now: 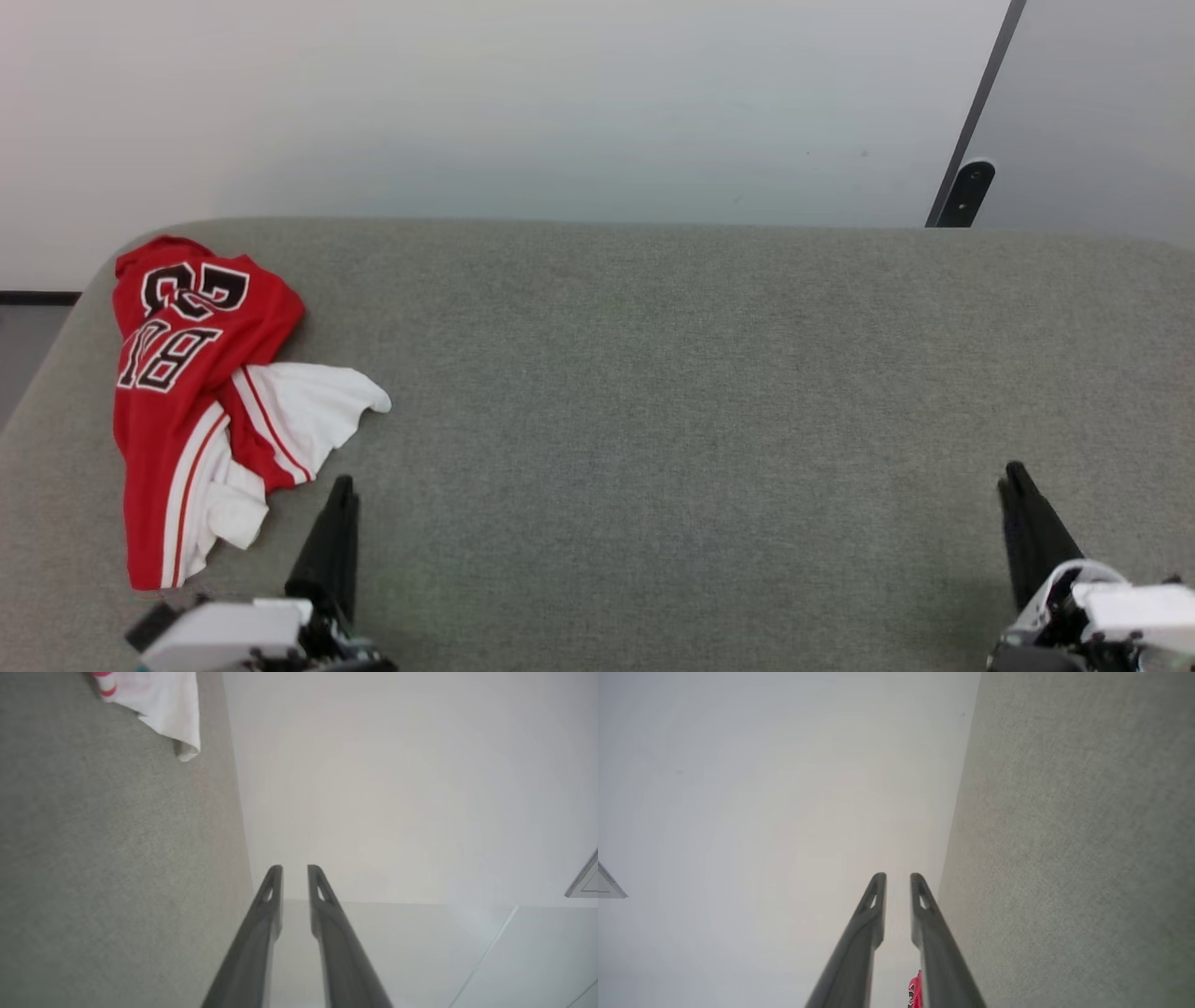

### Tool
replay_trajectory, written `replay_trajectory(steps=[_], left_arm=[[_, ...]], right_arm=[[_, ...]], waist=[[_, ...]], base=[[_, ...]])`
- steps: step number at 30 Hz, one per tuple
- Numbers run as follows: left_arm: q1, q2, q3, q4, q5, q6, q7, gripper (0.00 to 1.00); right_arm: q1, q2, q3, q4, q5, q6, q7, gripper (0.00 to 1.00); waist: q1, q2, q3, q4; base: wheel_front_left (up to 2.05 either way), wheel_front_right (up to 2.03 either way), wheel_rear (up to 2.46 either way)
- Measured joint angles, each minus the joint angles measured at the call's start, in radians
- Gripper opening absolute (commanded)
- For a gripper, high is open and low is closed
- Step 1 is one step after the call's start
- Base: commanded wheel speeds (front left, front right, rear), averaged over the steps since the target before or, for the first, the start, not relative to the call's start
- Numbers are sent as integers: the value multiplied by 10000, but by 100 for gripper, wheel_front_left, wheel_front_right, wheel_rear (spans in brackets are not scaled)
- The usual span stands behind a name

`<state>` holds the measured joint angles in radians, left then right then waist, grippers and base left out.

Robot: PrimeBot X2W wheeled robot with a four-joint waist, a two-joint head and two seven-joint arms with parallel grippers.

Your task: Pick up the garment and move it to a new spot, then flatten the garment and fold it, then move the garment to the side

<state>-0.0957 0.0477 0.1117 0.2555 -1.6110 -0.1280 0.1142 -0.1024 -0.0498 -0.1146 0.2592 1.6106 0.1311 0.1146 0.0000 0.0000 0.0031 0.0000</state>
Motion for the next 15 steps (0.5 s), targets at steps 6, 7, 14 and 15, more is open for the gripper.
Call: replay_trajectory(steps=[6,7,14,15], left_arm=[[558,-121,-111,449,2,21,-73,100],[573,-119,-153,430,2,21,-109,100],[570,-117,-464,127,132,21,-460,100],[570,-117,-489,100,188,21,-523,100]], right_arm=[[506,56,54,426,-6,-8,-63,100],[524,58,107,410,-12,-8,-113,100],[524,65,410,173,-236,-8,-460,100],[524,63,462,144,-313,-8,-508,100]], waist=[[0,0,0,-1],[0,0,0,-1],[0,0,1,-9],[0,0,1,-10]], base=[[0,0,0],[0,0,0],[0,0,0],[0,0,0]])
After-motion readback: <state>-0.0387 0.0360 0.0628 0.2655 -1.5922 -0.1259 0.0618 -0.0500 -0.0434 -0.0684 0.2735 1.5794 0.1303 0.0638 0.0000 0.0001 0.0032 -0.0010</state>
